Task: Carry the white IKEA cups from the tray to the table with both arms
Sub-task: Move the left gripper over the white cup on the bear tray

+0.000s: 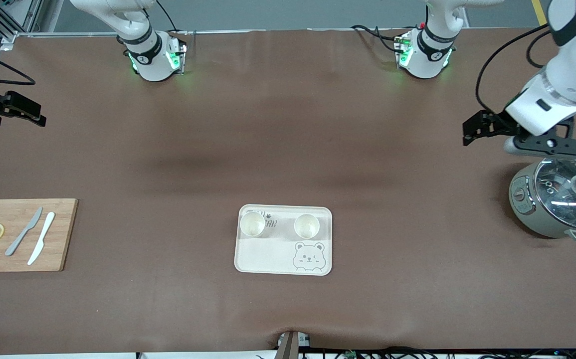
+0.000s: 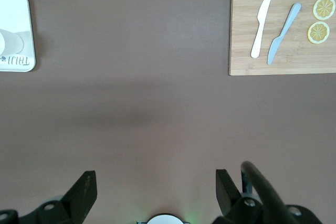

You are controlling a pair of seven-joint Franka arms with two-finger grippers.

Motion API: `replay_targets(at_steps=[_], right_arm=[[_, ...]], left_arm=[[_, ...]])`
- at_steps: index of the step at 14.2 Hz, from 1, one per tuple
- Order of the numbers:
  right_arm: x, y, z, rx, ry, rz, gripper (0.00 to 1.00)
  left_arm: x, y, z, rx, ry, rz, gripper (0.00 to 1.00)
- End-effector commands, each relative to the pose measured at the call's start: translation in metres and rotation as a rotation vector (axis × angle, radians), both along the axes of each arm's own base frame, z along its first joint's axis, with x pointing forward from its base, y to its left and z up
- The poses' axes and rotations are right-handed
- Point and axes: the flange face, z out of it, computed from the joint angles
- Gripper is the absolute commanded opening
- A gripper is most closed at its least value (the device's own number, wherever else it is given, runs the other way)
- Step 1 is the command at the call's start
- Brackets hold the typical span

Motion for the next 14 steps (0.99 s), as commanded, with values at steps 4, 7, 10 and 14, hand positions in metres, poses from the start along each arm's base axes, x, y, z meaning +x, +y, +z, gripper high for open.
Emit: replay_targets(at_steps=[4, 7, 10, 14], right_arm=[[-0.002, -0.001, 0.003, 0.016, -0.006, -0.020, 1.00], [-0.002, -0.002, 0.003, 0.016, -0.006, -0.021, 1.00], [-0.001, -0.003, 0.003, 0.016, -0.009, -0.023, 1.00], [0.001, -0.001, 0.003, 0.015, -0.009, -0.020, 1.00]], left_arm=[[0.011, -0.037, 0.001, -0.015, -0.020, 0.007, 1.00], [0.029, -0.065, -0.014, 0.039, -0.022, -0.056, 1.00], [0.050, -0.097, -0.042, 0.056, 0.000, -0.077, 1.00], [0.064, -0.133, -0.085, 0.080, 0.018, -0.121, 1.00]])
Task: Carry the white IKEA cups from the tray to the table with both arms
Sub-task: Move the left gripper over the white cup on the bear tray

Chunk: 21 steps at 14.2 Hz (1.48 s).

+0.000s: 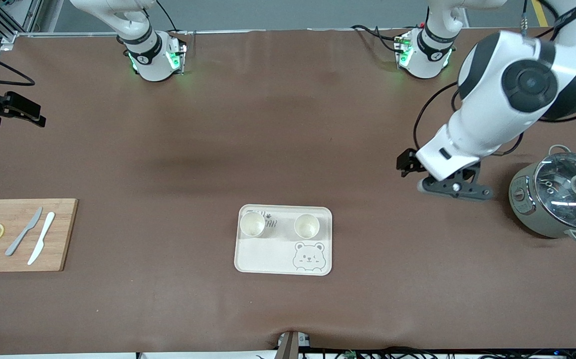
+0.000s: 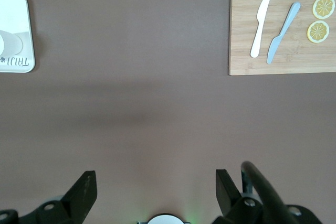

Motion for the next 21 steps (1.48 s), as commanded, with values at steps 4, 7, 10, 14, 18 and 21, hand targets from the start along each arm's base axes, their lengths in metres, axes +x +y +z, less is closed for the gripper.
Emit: replay_targets(at_steps=[4, 7, 10, 14, 18, 21], right_arm=[[0.000, -0.002, 0.004, 0.016, -0.010, -0.017, 1.00], [0.001, -0.001, 0.004, 0.017, -0.013, -0.017, 1.00], [0.001, -0.001, 0.004, 0.017, -0.011, -0.016, 1.00], [0.002, -0.001, 0.002, 0.017, -0.008, -0.016, 1.00], [0.003, 0.001, 0.002, 0.017, -0.008, -0.013, 1.00], [0.003, -0.001, 0.003, 0.018, -0.011, -0.017, 1.00]], left_arm=[[0.025, -0.070, -0.042, 0.012, -0.043, 0.021, 1.00], [0.029, -0.101, -0.072, -0.001, -0.050, 0.059, 1.00], [0.034, -0.119, -0.101, -0.009, -0.061, 0.062, 1.00], [0.035, -0.168, -0.141, 0.076, -0.111, 0.067, 1.00], [0.040, -0.181, -0.177, 0.037, -0.139, 0.096, 1.00], [0.043, -0.186, -0.202, 0.013, -0.152, 0.094, 1.00]])
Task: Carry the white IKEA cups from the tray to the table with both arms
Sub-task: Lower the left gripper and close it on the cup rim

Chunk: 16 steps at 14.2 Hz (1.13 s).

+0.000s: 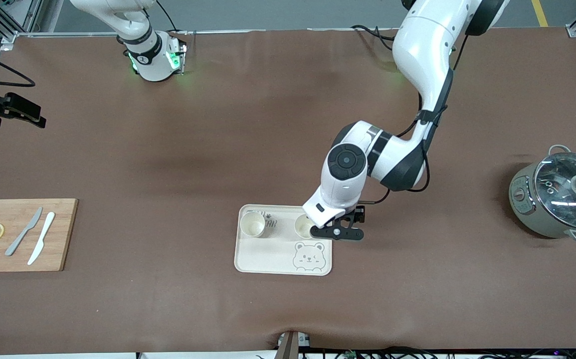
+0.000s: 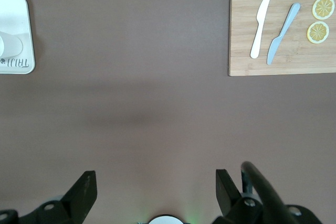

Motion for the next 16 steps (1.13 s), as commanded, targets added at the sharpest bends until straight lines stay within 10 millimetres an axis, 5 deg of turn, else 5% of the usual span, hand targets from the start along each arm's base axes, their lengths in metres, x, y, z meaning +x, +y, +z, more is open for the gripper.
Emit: replay_targets(at_steps=[1, 6, 13, 16], right_arm=[[0.002, 0.001, 0.004, 0.020, -0.009, -0.012, 1.00], [0.003, -0.002, 0.001, 0.021, -0.006, -0.016, 1.00], [0.026, -0.003, -0.035, 0.010, 0.060, -0.008, 1.00], [0.031, -0.004, -0.036, 0.005, 0.059, -0.006, 1.00]], left_arm=[[0.008, -0.005, -0.016, -0.023, -0.024, 0.010, 1.00], [0.010, -0.011, -0.037, -0.063, -0.042, 0.017, 1.00], [0.008, -0.024, -0.072, -0.099, -0.071, 0.021, 1.00], [0.005, -0.029, -0.077, -0.107, -0.079, 0.018, 1.00]])
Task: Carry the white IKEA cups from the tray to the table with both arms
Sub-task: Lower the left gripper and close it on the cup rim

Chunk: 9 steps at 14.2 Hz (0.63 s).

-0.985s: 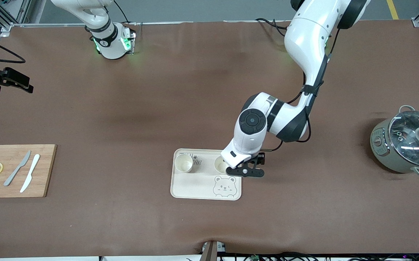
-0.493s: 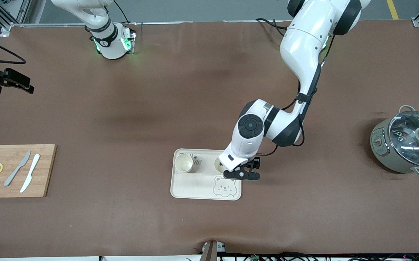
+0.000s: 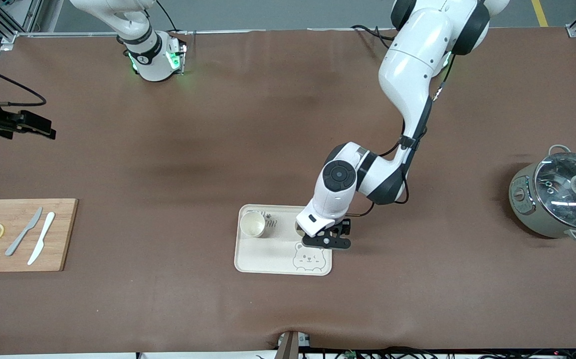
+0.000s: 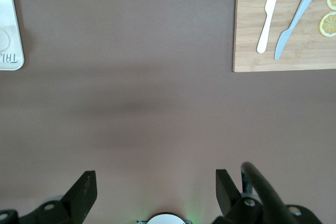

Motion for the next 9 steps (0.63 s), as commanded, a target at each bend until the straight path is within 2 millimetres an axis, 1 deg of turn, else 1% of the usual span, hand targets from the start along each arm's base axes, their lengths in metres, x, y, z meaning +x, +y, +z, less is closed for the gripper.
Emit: replay_targets(at_steps=[1, 3, 5, 6, 7, 8, 9], right_arm=[[0.007, -0.004, 0.005, 0.007, -0.008, -0.005, 1.00], [0.013, -0.003, -0.011, 0.002, 0.021, -0.005, 1.00], [0.017, -0.005, -0.016, -0.002, 0.026, -0.006, 1.00], [0.026, -0.004, -0.035, 0.001, 0.045, -0.005, 1.00], [0.032, -0.004, -0.046, -0.001, 0.064, -0.005, 1.00], [0.032, -0.005, -0.048, -0.003, 0.067, -0.005, 1.00], [0.033, -0.006, -0.047, -0.005, 0.064, -0.009, 1.00]], left_arm=[[0.002, -0.008, 0.001, -0.024, -0.010, 0.018, 1.00], [0.001, -0.010, 0.001, -0.026, -0.009, 0.026, 1.00], [0.000, -0.011, 0.000, -0.027, -0.009, 0.034, 1.00], [-0.004, -0.015, -0.007, -0.023, -0.001, 0.035, 1.00], [-0.004, -0.016, -0.008, -0.026, -0.003, 0.038, 1.00], [-0.004, -0.016, -0.007, -0.032, -0.012, 0.039, 1.00], [-0.004, -0.016, -0.012, -0.030, -0.008, 0.039, 1.00]])
